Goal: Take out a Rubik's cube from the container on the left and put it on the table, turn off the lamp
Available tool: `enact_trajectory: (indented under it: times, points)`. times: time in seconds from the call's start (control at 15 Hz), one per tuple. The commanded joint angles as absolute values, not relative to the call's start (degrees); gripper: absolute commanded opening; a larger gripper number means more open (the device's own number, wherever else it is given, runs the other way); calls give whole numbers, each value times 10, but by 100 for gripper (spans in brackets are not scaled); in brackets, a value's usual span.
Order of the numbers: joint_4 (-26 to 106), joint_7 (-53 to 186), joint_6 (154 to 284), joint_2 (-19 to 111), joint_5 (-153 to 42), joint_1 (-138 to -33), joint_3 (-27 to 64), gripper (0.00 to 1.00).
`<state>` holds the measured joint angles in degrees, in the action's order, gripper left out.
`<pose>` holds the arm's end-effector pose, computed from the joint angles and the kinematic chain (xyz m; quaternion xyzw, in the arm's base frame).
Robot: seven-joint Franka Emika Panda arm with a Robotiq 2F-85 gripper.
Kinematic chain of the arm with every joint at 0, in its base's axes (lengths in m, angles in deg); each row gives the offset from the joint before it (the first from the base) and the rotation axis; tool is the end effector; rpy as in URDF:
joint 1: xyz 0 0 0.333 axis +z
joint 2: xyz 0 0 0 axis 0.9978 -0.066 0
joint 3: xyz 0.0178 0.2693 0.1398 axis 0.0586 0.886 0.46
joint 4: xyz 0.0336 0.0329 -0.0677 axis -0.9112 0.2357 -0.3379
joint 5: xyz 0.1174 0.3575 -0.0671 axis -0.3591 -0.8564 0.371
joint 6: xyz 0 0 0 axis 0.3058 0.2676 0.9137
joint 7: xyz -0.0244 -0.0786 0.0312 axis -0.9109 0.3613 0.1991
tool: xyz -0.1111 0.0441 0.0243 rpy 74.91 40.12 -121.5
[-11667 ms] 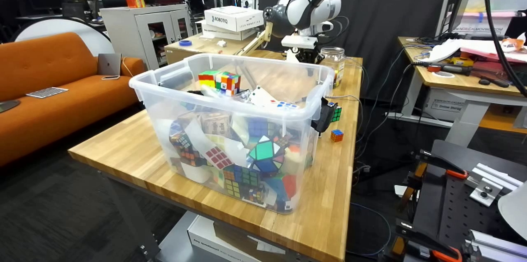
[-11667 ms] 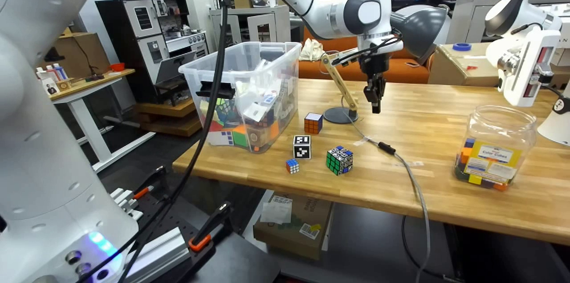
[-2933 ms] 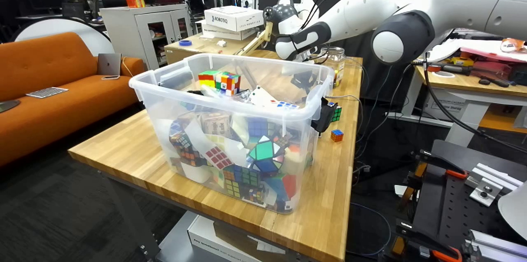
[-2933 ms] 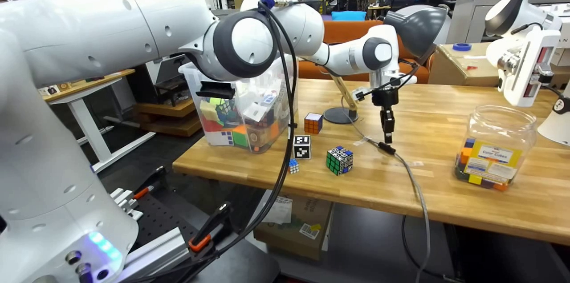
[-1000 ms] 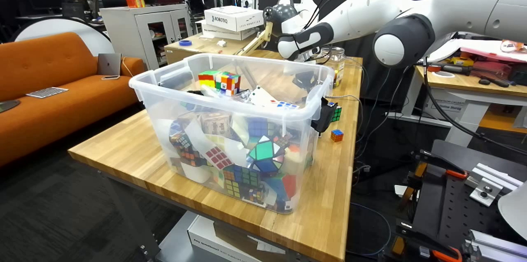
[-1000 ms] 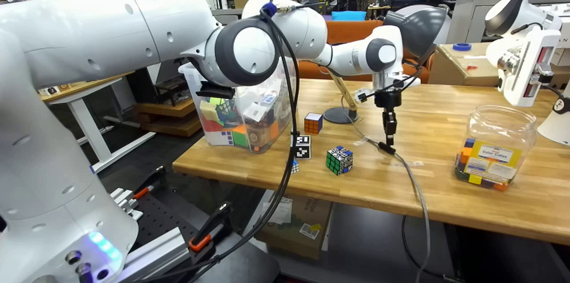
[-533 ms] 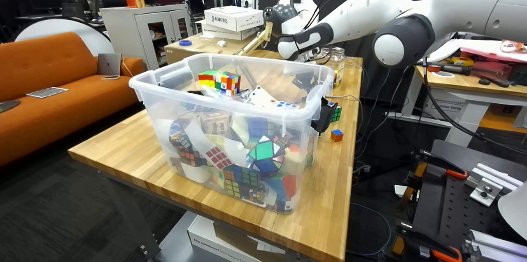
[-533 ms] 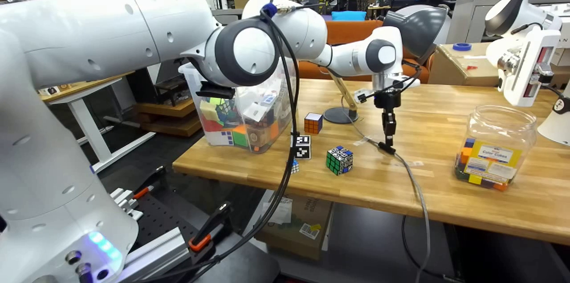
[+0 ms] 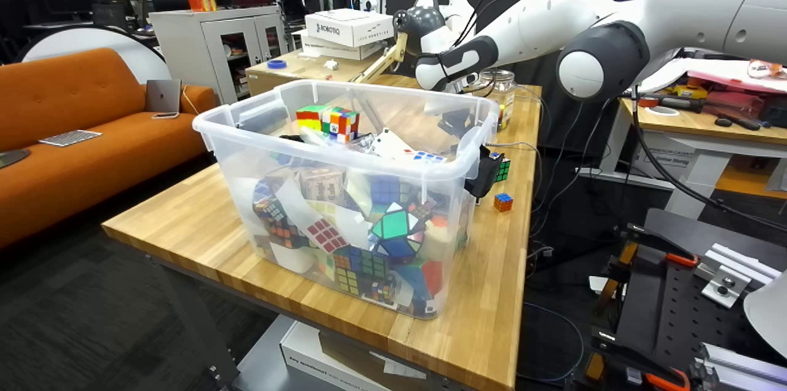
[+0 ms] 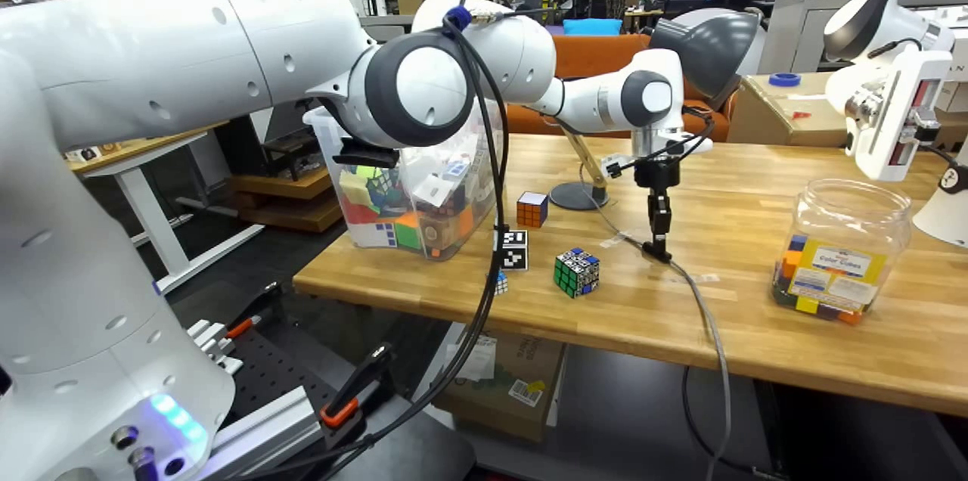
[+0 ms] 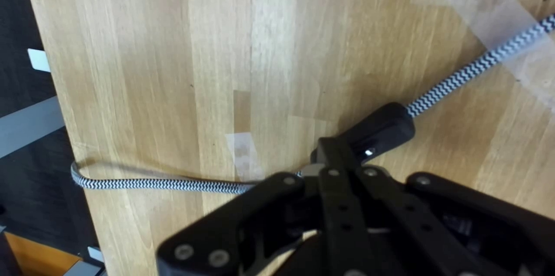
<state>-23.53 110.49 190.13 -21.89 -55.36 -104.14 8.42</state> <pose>0.6921 -0.3125 0.0851 0.8210 -0.5478 -0.0310 0.1579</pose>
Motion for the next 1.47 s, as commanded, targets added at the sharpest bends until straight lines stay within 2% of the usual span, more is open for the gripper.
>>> enact_trajectory:
  times: [0.0, 1.4]
  points:
    - [-236, 1107, 1897, -219, -550, -1047, 97, 0]
    - [-241, 1107, 1895, -218, -560, -1048, 108, 0]
